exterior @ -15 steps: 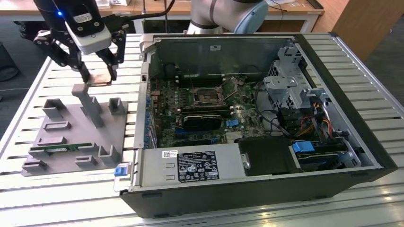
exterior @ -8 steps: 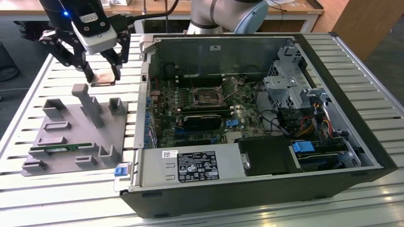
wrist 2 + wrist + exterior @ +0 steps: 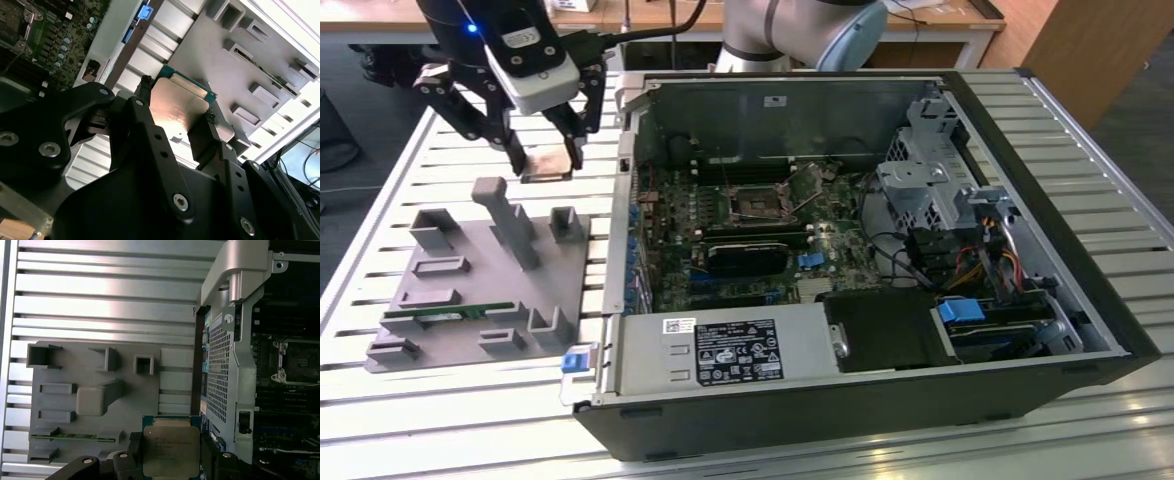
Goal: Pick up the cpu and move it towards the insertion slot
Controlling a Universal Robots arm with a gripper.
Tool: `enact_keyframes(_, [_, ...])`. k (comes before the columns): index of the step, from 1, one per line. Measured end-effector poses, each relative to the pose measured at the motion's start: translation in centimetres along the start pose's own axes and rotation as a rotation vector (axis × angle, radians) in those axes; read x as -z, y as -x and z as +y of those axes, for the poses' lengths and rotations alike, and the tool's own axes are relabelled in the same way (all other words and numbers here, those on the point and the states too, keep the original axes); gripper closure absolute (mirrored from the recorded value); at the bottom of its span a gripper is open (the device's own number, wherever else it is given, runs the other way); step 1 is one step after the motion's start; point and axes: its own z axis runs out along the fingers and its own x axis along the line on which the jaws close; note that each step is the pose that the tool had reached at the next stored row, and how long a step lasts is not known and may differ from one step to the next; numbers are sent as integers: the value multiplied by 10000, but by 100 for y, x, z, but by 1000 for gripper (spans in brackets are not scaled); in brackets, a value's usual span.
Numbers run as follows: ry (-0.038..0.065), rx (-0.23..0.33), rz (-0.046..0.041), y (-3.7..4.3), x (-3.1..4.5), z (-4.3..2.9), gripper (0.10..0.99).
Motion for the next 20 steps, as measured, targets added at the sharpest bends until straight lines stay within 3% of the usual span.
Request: enact_keyframes(20, [1, 0, -1, 166, 0, -6, 545])
